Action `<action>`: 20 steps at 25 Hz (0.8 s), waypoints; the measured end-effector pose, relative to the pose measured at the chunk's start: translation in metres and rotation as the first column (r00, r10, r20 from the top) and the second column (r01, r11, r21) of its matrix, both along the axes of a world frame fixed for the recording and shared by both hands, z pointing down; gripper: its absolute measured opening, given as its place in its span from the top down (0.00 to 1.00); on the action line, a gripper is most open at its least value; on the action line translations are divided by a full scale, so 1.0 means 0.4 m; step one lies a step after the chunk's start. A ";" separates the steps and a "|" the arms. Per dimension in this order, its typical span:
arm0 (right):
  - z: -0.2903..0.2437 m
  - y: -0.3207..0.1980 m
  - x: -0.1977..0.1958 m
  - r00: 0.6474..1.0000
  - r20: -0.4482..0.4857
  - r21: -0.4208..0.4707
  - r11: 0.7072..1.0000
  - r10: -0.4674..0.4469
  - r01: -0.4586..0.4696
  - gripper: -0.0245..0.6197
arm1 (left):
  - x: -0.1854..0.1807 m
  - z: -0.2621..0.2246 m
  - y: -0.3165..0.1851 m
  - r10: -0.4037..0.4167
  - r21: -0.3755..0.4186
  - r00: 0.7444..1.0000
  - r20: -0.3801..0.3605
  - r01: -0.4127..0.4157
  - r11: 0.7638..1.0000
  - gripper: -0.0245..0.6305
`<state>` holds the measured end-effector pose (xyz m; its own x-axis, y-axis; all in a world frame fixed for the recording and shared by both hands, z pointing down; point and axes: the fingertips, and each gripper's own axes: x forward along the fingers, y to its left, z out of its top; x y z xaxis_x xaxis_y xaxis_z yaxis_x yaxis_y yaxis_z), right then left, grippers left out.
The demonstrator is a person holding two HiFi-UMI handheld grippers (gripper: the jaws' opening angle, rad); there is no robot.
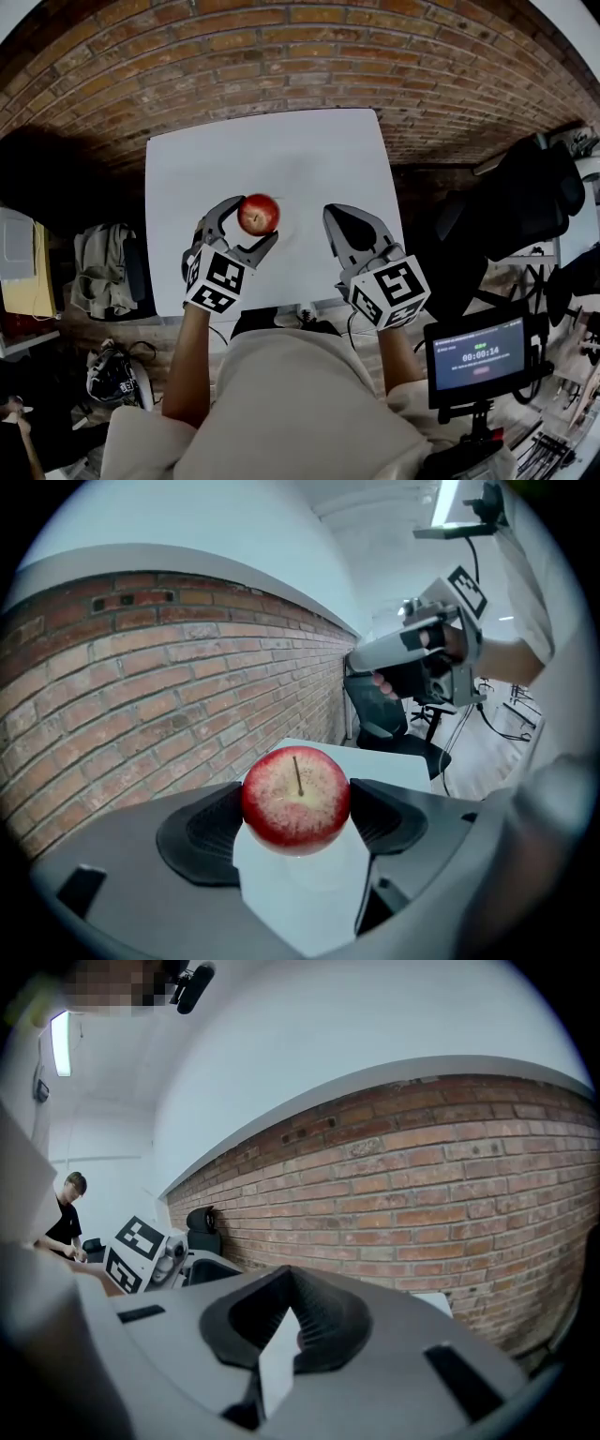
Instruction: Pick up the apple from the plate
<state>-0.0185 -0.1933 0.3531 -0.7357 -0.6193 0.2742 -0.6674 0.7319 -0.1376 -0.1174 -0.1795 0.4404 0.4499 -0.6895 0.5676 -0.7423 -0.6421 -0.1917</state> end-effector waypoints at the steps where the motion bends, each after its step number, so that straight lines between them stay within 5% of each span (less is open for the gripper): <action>1: -0.008 -0.002 -0.002 1.000 0.002 0.009 1.000 -0.001 0.001 0.96 | 0.000 -0.015 0.000 -0.002 0.015 1.000 -0.007 0.002 1.000 0.42; 20: -0.132 -0.007 -0.012 0.999 0.028 0.134 0.991 -0.024 0.020 0.96 | -0.012 -0.292 0.047 0.025 0.240 0.985 -0.168 0.016 0.971 0.42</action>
